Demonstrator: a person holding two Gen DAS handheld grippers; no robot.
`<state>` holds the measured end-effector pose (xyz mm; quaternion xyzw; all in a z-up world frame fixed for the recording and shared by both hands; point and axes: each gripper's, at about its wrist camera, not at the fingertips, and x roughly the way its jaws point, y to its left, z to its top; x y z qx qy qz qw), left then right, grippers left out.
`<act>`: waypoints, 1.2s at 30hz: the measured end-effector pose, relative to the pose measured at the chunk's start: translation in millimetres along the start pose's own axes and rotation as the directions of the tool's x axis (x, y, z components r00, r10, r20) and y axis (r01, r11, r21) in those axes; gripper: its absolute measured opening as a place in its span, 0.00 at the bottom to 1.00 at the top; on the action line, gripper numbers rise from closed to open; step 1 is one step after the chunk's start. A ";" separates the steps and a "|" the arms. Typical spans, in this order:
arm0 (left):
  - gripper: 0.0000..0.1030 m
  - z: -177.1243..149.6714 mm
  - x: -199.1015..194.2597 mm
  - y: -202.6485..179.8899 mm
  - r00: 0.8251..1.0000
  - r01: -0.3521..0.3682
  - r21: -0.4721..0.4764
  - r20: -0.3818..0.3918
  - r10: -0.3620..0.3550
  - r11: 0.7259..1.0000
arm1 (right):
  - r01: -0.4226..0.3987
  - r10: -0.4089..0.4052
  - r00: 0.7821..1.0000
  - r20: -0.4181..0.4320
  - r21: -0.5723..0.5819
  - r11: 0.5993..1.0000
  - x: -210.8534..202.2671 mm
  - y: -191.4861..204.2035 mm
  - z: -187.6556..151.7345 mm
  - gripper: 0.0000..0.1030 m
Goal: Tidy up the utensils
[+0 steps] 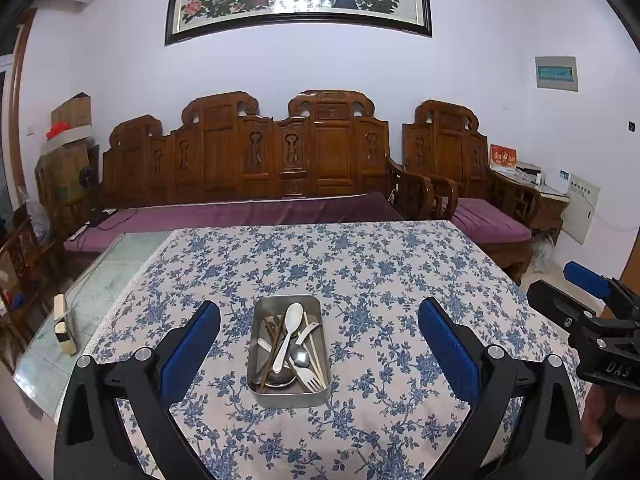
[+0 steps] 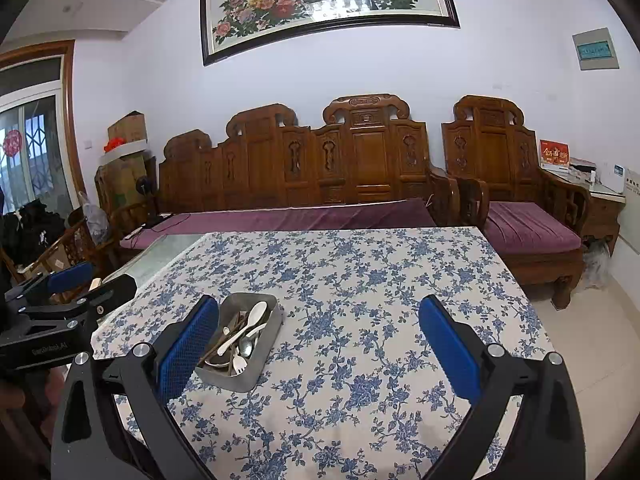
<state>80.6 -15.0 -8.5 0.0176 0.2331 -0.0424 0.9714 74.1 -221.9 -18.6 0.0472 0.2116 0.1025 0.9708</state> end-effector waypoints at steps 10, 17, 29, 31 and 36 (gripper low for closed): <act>0.93 0.9 -1.6 -0.1 1.000 0.004 0.000 0.001 -0.004 1.000 | 0.000 0.000 1.000 -0.001 0.001 1.000 0.3 -0.9 -0.2 0.98; 0.93 1.1 -2.1 0.3 1.000 0.007 -0.001 0.001 -0.007 1.000 | 0.002 -0.002 1.000 -0.002 0.004 1.000 0.7 -1.4 -2.1 0.98; 0.93 0.6 -1.6 -0.1 1.000 0.009 -0.002 0.000 -0.009 1.000 | 0.002 -0.002 1.000 -0.003 0.005 1.000 1.1 -0.7 -3.0 0.98; 0.93 0.2 -1.8 -0.4 1.000 0.010 -0.003 0.001 -0.010 1.000 | 0.002 -0.002 1.000 -0.002 0.006 1.000 0.8 -0.8 -3.5 0.98; 0.93 0.2 -1.6 -0.5 1.000 0.010 -0.001 0.001 -0.010 1.000 | 0.002 -0.002 1.000 -0.002 0.005 1.000 1.0 -0.6 -3.2 0.98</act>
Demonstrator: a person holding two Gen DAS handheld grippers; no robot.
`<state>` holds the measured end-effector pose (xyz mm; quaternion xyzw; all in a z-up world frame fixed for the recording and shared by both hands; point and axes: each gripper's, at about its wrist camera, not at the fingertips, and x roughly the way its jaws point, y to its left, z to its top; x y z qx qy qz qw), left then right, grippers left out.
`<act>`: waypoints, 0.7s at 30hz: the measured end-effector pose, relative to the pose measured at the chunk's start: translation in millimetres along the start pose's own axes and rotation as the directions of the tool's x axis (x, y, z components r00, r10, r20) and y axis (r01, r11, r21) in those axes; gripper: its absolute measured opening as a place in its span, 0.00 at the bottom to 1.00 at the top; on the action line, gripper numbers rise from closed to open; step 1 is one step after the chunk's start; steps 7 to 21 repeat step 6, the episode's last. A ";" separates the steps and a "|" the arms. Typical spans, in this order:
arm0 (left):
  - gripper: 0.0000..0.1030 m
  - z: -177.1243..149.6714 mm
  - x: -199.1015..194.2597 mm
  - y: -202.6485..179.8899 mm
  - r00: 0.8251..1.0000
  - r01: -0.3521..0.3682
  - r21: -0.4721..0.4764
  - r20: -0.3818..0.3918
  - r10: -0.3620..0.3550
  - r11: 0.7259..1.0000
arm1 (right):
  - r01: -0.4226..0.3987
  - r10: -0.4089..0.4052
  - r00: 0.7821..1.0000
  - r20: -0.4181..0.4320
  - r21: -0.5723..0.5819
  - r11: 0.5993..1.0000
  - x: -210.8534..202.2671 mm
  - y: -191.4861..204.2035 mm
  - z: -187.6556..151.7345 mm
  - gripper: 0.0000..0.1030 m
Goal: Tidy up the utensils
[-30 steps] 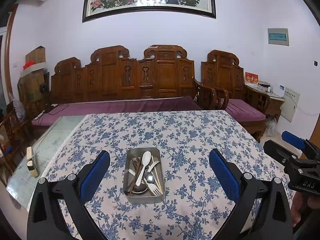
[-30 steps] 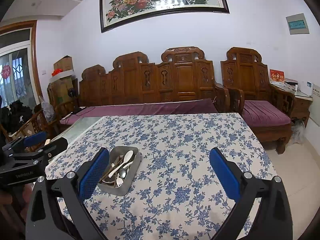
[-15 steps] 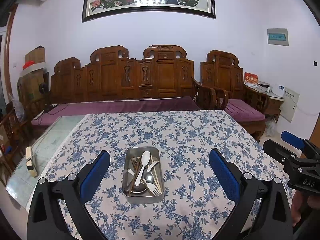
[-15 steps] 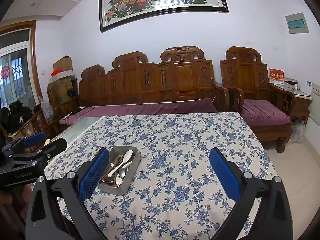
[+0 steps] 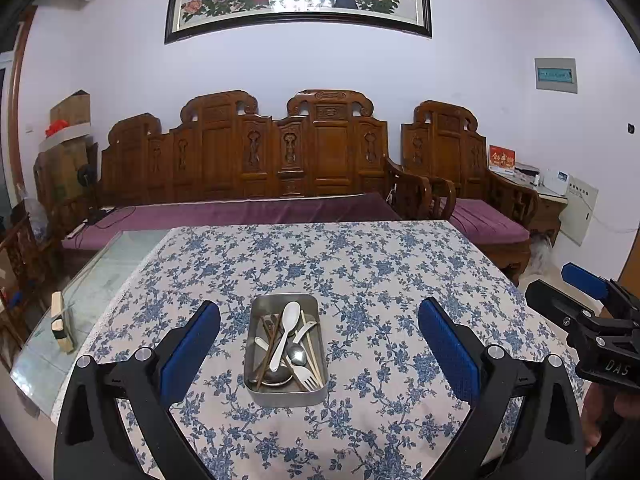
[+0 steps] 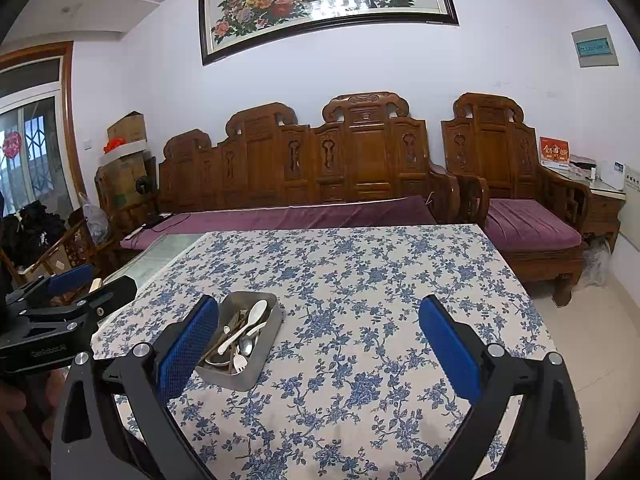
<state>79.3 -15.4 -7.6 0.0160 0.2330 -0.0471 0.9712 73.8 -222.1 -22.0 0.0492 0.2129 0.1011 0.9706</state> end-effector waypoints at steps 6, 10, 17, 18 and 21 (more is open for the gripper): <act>0.93 -0.8 1.3 0.1 1.000 -0.001 0.001 -0.001 0.001 1.000 | 0.001 -0.001 1.000 -0.001 0.001 1.000 0.1 0.0 0.8 0.98; 0.93 -0.8 1.3 0.1 1.000 -0.001 0.001 -0.001 0.001 1.000 | 0.001 -0.001 1.000 -0.001 0.001 1.000 0.1 0.0 0.8 0.98; 0.93 -0.8 1.3 0.1 1.000 -0.001 0.001 -0.001 0.001 1.000 | 0.001 -0.001 1.000 -0.001 0.001 1.000 0.1 0.0 0.8 0.98; 0.93 -0.8 1.3 0.1 1.000 -0.001 0.001 -0.001 0.001 1.000 | 0.001 -0.001 1.000 -0.001 0.001 1.000 0.1 0.0 0.8 0.98; 0.93 -0.8 1.3 0.1 1.000 -0.001 0.001 -0.001 0.001 1.000 | 0.001 -0.001 1.000 -0.001 0.001 1.000 0.1 0.0 0.8 0.98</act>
